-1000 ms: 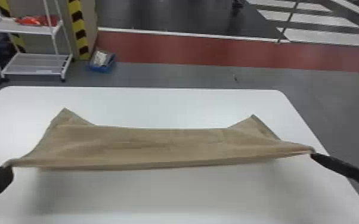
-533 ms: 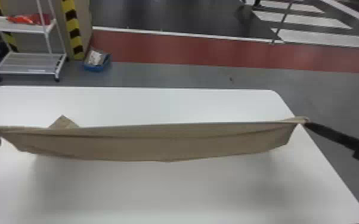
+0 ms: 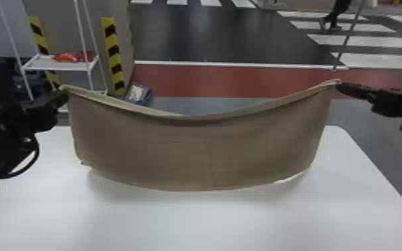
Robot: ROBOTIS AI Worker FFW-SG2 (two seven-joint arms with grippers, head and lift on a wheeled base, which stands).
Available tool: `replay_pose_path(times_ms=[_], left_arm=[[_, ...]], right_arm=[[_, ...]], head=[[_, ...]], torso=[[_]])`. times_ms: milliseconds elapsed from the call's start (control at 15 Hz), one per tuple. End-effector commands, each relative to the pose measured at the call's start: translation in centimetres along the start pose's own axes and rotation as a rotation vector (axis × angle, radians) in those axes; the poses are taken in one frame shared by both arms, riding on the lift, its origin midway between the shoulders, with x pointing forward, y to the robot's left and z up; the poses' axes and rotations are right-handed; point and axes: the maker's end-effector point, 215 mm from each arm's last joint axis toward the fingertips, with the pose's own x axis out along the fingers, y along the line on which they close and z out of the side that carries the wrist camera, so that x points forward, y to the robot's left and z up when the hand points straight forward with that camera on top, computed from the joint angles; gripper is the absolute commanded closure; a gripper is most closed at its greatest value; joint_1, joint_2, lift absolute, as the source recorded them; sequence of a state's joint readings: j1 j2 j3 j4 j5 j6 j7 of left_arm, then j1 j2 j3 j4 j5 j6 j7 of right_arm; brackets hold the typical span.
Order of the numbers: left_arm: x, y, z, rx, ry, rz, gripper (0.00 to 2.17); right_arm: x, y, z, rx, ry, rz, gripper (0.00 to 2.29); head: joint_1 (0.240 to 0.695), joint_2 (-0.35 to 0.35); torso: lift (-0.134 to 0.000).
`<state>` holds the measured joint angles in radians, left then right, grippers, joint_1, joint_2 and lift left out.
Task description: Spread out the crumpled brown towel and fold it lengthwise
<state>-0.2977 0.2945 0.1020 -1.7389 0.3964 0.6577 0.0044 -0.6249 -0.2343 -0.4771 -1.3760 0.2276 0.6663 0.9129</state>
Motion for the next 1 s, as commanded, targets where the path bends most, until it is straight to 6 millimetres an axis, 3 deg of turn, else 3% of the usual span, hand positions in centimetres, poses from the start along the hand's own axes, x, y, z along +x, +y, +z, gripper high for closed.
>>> replay_pose_path(times_ms=[0,133,200,267,400,467,667,733,800,933], left_arm=[[4.5,-2.9,5.4,-0.052,-0.050,-0.103,1.36],[5.4,-3.3,7.7,-0.085,-0.071,-0.131,1.36],[5.1,-3.1,8.0,-0.082,-0.078,-0.128,1.36],[4.2,-3.3,6.9,-0.079,-0.071,-0.137,1.37],[1.1,-3.5,0.8,-0.059,-0.007,-0.139,1.37],[-1.4,-2.8,-3.2,-0.050,0.031,-0.127,1.37],[-7.9,-1.5,-11.9,-0.047,0.131,-0.096,1.37],[-9.8,-0.8,-13.5,-0.045,0.151,-0.075,1.37],[-11.8,0.0,-15.2,-0.044,0.175,-0.056,1.37],[-15.3,0.6,-16.5,-0.039,0.198,-0.033,1.37]], right_arm=[[1.7,-0.9,4.2,-0.023,-0.081,-0.005,1.27],[1.2,-1.5,6.5,-0.052,-0.119,-0.011,1.27],[0.7,-1.5,6.1,-0.036,-0.116,0.009,1.27],[-0.3,-2.2,5.0,-0.033,-0.101,0.017,1.27],[-2.5,-2.2,-1.0,0.003,-0.042,0.067,1.27],[-4.7,-2.4,-4.3,0.017,-0.015,0.069,1.27],[-10.5,-1.8,-11.4,0.123,0.065,0.110,1.27],[-12.0,-1.5,-12.7,0.133,0.092,0.111,1.27],[-13.9,-1.5,-14.5,0.157,0.131,0.105,1.27],[-17.4,-1.5,-16.3,0.207,0.180,0.106,1.27]], head=[[0.487,-0.073],[0.406,-0.094],[0.384,-0.098],[0.371,-0.099],[0.364,-0.101],[0.378,-0.106],[0.524,-0.132],[0.563,-0.137],[0.641,-0.148],[0.695,-0.158]], torso=[[-0.124],[-0.124],[-0.124],[-0.124],[-0.124],[-0.124],[-0.124],[-0.124],[-0.124],[-0.124]])
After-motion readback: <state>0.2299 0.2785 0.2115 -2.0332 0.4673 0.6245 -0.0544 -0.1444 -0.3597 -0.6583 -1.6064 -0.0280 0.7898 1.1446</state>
